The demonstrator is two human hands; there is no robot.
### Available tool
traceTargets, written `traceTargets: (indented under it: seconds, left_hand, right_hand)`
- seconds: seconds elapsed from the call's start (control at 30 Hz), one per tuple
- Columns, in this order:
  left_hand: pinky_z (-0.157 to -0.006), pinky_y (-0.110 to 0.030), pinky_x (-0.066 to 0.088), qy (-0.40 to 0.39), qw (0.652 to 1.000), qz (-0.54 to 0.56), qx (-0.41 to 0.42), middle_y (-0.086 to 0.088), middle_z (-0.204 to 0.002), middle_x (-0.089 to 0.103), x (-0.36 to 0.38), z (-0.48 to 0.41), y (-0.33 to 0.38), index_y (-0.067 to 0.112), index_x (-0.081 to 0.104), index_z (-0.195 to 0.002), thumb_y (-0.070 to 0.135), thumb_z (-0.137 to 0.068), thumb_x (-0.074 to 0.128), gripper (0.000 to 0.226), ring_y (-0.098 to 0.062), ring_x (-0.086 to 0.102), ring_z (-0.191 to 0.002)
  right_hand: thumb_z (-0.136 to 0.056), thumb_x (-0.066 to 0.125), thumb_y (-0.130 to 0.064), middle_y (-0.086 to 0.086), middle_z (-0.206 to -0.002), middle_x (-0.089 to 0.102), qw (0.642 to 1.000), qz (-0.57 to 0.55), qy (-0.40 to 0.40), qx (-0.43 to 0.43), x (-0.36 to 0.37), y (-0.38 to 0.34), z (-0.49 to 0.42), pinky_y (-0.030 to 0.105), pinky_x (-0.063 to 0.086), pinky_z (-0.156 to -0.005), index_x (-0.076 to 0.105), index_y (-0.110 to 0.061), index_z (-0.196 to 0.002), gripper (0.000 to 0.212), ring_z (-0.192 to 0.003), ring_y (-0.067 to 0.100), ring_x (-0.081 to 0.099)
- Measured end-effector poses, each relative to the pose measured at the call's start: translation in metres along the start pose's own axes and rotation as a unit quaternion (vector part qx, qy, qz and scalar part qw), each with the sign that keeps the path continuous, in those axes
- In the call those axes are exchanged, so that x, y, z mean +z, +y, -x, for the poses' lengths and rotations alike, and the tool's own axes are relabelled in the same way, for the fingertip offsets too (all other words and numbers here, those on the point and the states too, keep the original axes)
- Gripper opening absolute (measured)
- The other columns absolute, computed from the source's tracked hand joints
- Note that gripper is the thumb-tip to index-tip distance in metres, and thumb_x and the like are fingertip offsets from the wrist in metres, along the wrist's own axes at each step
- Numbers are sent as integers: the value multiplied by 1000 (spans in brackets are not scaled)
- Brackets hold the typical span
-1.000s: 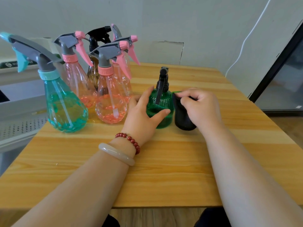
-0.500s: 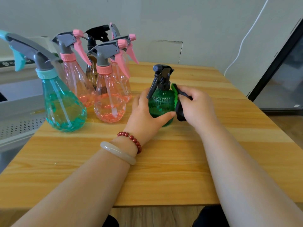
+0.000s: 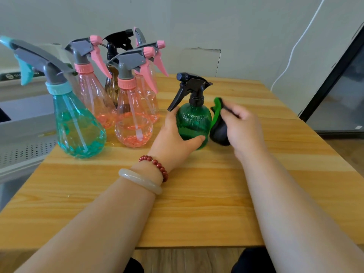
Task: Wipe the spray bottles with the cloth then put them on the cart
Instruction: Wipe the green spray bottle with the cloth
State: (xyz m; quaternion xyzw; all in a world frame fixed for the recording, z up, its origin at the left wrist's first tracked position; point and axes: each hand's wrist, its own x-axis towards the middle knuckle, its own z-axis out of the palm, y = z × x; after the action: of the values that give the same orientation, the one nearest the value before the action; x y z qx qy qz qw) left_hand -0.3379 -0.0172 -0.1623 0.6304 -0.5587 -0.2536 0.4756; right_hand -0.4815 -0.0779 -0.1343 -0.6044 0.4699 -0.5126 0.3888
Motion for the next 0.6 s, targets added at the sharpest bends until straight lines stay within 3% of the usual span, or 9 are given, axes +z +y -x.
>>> traceTargets:
  seconds: [0.1, 0.2, 0.33, 0.4, 0.43, 0.5, 0.6]
  left_hand:
    - [-94, -7, 24, 38, 999, -24, 23, 6, -136, 31, 8, 0, 2, 17, 27, -150, 33, -78, 81, 92, -4, 35, -120]
    - [-97, -12, 28, 62, 997, -44, 26, -2, -142, 34, 11, -3, 0, 16, 29, -150, 32, -78, 81, 89, -13, 39, -128]
    - [-102, -21, 36, 56, 997, -42, 21, 2, -141, 44, 4, -8, -3, 19, 35, -146, 37, -77, 81, 85, -12, 45, -128]
    - [-105, -25, 41, 36, 999, -13, 17, 7, -138, 49, -3, -9, -4, 21, 38, -144, 34, -77, 83, 82, -10, 48, -126]
    - [-104, -23, 42, 21, 1000, -2, 12, 9, -138, 49, -5, -8, -5, 21, 37, -144, 31, -78, 82, 81, -8, 48, -125]
    - [-98, -16, 43, -17, 999, 28, 0, 9, -139, 46, -6, -5, -4, 21, 29, -149, 26, -82, 78, 83, -5, 47, -122]
    - [-108, -34, 44, -42, 997, 71, -6, 2, -144, 46, 1, -1, 0, 21, 21, -153, 46, -74, 75, 99, -12, 50, -127]
  right_hand:
    - [-97, 56, -10, -25, -101, 67, 997, -31, -39, -56, 4, -4, 3, 17, 47, -95, 65, -42, -102, 33, -102, -6, 62]
    - [-98, 52, -8, -27, -104, 66, 991, 28, -89, -92, 9, -2, 6, 14, 45, -96, 62, -45, -105, 38, -108, -7, 60]
    - [-98, 52, -10, -19, -99, 65, 991, 108, -58, -59, 7, 2, 3, 1, 41, -75, 68, -33, -112, 32, -97, 3, 60]
    - [-97, 53, -14, -12, -100, 64, 983, 173, -60, 6, 6, 8, 3, 11, 43, -73, 69, -30, -112, 27, -97, 10, 58]
    - [-96, 55, -14, -11, -99, 64, 984, 165, -50, 33, 5, 9, 3, 17, 44, -78, 69, -32, -109, 26, -100, 12, 59]
    - [-95, 58, -11, -13, -97, 67, 998, 47, -9, 49, 2, 4, -1, 24, 47, -90, 68, -35, -98, 27, -105, 13, 63]
    - [-95, 57, -5, -20, -93, 70, 998, -60, -20, 0, -3, -5, -2, 22, 50, -90, 68, -37, -93, 34, -97, 3, 66]
